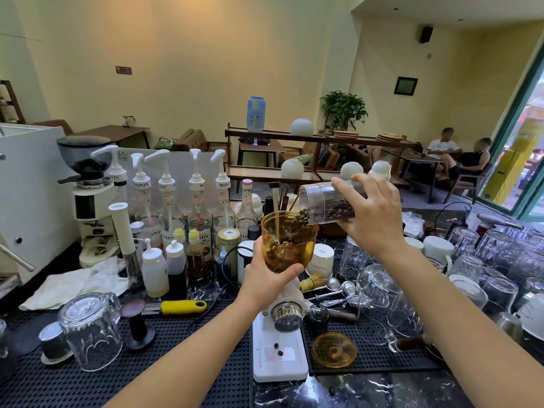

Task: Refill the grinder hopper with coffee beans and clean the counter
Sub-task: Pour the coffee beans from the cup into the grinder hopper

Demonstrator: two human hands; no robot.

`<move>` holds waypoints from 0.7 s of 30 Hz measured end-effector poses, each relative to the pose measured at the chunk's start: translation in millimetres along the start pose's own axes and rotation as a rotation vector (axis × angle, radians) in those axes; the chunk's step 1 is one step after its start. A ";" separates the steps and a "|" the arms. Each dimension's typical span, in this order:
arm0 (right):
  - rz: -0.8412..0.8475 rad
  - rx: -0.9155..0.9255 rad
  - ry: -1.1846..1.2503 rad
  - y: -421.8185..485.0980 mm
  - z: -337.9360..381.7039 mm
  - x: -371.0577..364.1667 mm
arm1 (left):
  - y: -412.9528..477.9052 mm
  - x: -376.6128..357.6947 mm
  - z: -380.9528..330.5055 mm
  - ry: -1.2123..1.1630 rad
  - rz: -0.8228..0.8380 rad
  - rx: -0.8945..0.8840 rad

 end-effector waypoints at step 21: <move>0.397 -0.396 0.747 -57.4 -16.3 -18.8 | -1.6 -4.2 -2.3 -0.031 0.047 0.010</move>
Point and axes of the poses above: each hand's wrist, its own y-axis towards the middle knuckle, its own x-axis out of the back of the hand, z = x × y, the point moved 4 cm from there along y, towards the middle knuckle, and after that the axes turned 12 degrees about -y, right-handed, at the moved point
